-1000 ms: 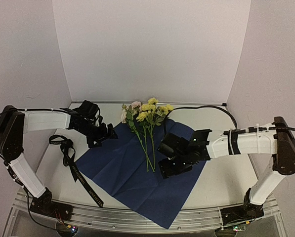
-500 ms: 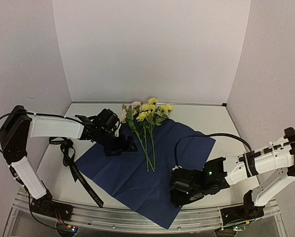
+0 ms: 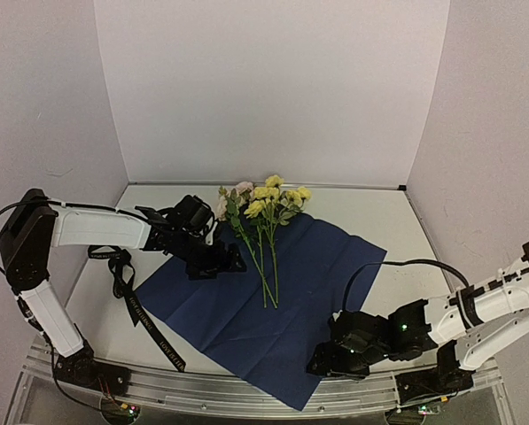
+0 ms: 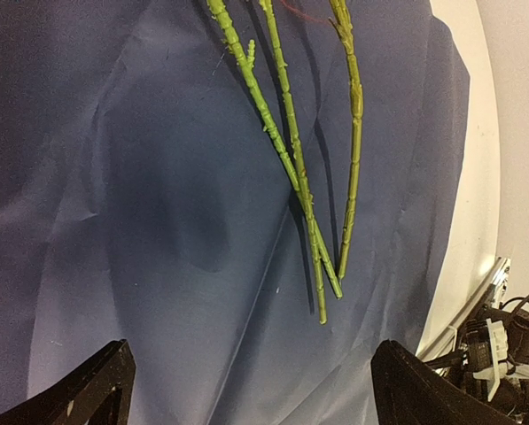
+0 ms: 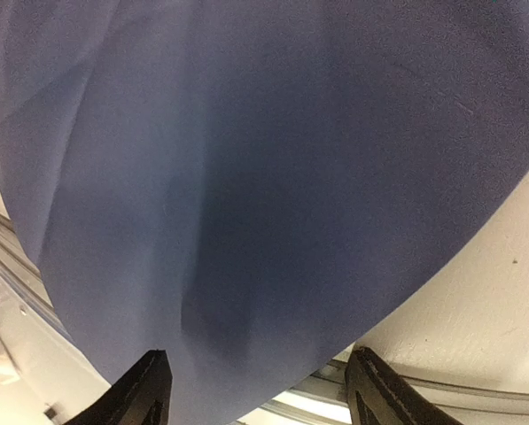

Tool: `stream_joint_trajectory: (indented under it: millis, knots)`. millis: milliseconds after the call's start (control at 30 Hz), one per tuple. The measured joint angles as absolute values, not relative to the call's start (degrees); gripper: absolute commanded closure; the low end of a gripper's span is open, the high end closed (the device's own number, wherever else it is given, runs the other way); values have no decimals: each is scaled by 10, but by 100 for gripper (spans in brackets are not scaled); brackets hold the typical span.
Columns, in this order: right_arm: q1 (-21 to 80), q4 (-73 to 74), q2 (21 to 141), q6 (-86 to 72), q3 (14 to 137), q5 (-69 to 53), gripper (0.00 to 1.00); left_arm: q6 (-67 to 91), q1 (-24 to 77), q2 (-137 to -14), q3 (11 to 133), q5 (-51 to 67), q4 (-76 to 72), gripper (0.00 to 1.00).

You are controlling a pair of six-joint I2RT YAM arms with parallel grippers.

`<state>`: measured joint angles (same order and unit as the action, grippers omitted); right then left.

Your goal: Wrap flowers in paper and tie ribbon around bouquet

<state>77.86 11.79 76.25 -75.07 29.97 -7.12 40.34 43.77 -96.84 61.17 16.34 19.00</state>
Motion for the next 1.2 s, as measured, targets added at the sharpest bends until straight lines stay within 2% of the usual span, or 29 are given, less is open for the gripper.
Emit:
stream_joint_trajectory:
  millis: [400, 567, 667, 767, 1200]
  knots:
    - [764, 49, 726, -857, 262, -66, 59, 389, 438, -966, 617, 165, 200, 4]
    - [753, 34, 725, -872, 262, -60, 76, 388, 438, -958, 617, 165, 202, 4]
    - [751, 31, 725, -878, 263, -55, 91, 387, 438, -946, 617, 166, 205, 4]
    - [748, 30, 725, -880, 266, -52, 99, 384, 438, -937, 617, 168, 205, 4]
    - [679, 37, 719, -933, 328, -61, 100, 340, 459, -887, 599, 180, 167, 5]
